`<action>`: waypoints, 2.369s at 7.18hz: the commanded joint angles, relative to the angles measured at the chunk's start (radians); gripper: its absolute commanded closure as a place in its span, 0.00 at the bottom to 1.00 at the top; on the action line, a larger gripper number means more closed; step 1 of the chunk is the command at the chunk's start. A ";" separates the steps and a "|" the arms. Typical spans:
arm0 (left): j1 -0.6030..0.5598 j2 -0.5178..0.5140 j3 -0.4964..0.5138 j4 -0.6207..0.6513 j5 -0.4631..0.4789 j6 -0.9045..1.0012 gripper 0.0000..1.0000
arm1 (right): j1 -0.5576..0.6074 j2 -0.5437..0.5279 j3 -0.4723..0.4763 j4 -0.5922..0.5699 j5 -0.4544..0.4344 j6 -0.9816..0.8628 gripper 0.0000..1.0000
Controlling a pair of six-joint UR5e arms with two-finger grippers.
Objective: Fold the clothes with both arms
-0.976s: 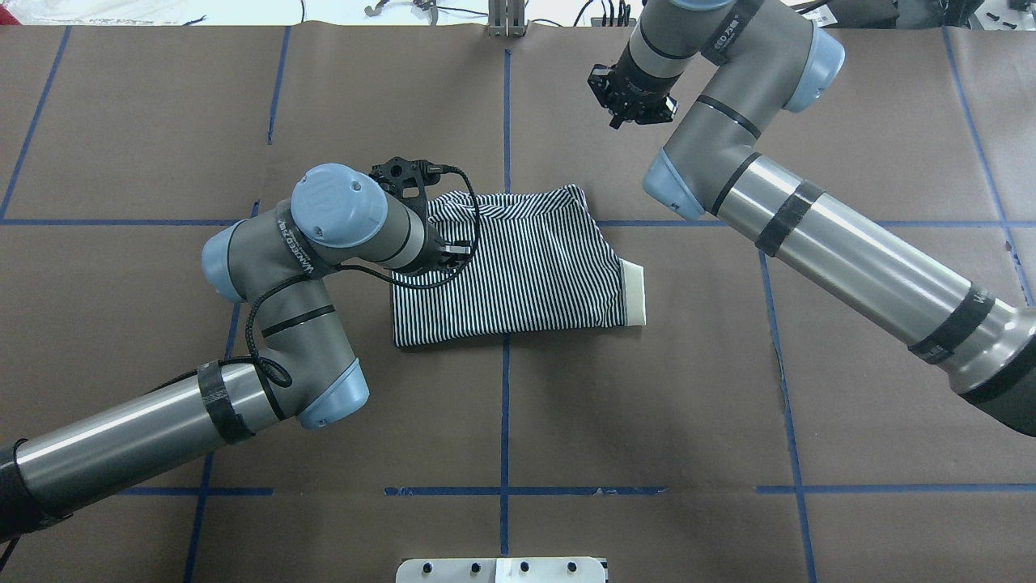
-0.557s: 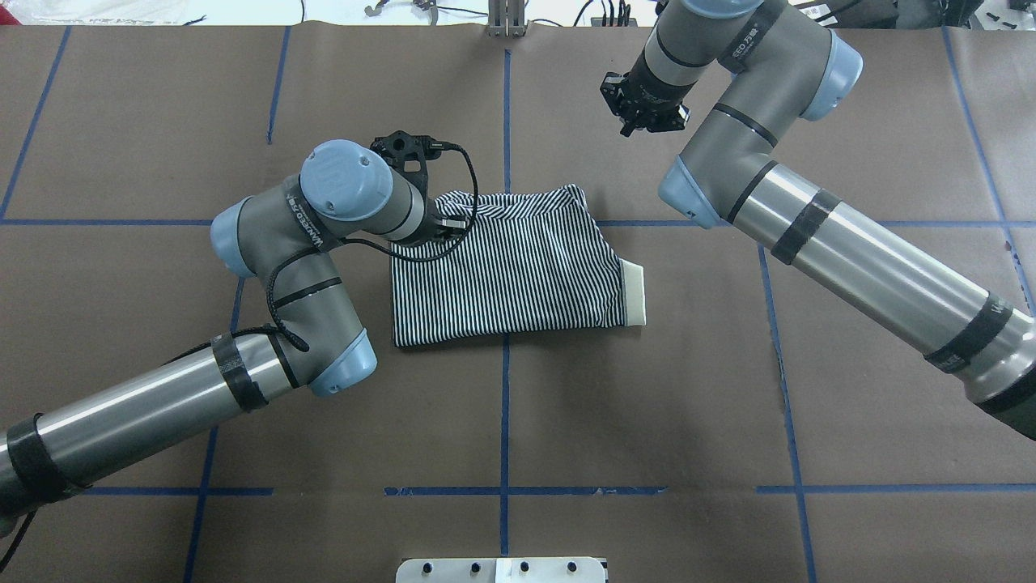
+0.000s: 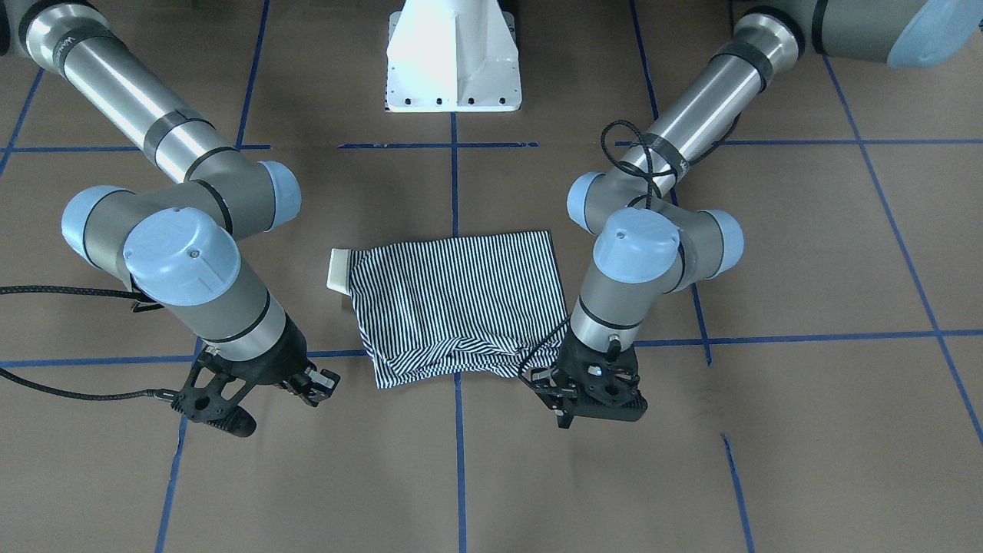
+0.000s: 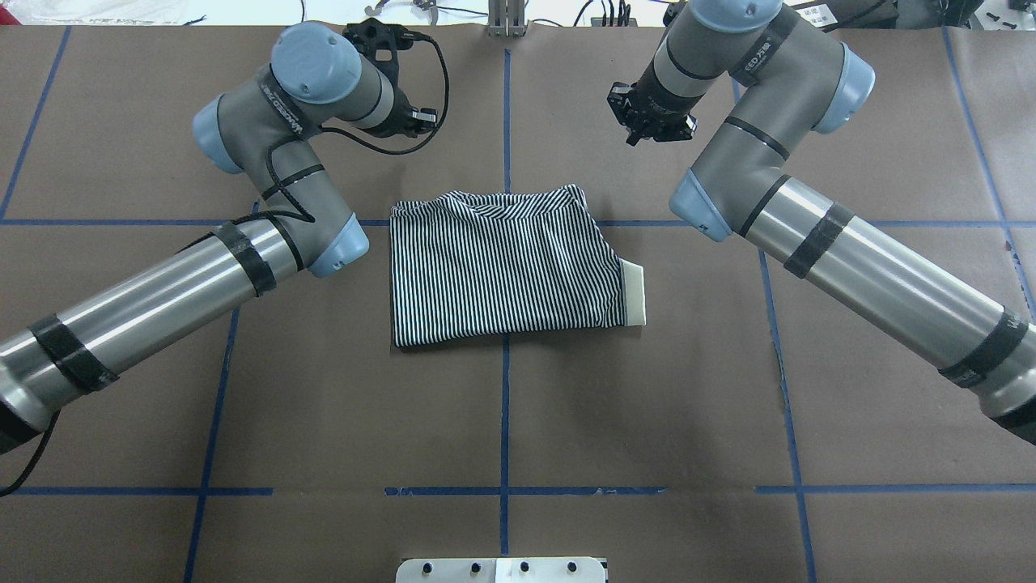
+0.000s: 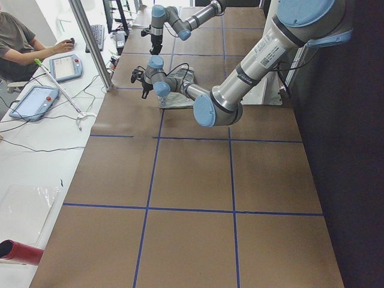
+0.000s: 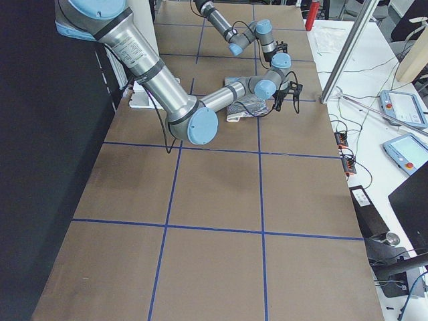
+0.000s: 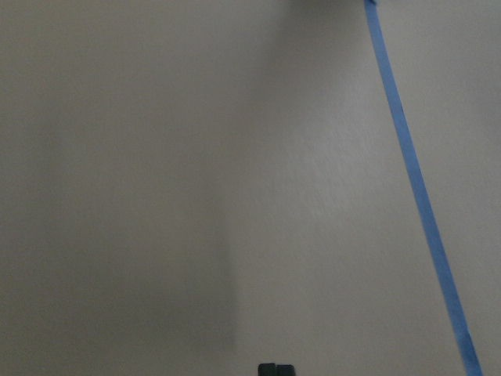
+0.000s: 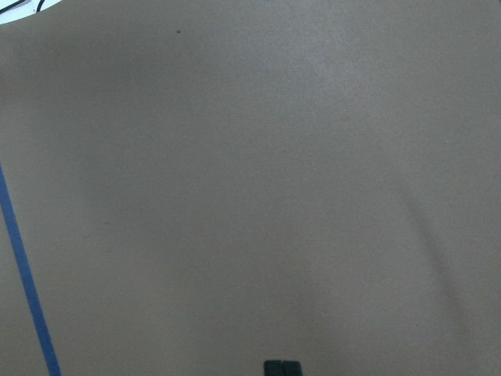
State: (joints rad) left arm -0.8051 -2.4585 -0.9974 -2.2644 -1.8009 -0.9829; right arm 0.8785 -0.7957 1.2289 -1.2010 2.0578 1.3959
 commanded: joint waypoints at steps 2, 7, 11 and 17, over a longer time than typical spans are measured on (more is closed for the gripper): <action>-0.071 0.196 -0.192 -0.036 -0.139 0.082 1.00 | 0.048 -0.142 0.124 -0.006 0.050 -0.082 1.00; -0.441 0.688 -0.605 -0.009 -0.503 0.396 1.00 | 0.416 -0.552 0.288 -0.009 0.289 -0.688 1.00; -0.679 0.837 -0.668 0.359 -0.546 0.912 1.00 | 0.591 -0.717 0.297 -0.115 0.274 -1.172 1.00; -0.766 0.920 -0.759 0.759 -0.535 1.017 0.00 | 0.602 -0.806 0.444 -0.316 0.239 -1.331 0.00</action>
State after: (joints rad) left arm -1.5637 -1.5493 -1.7560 -1.5543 -2.3414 0.0374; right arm 1.4747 -1.5714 1.6474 -1.5014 2.2927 0.0837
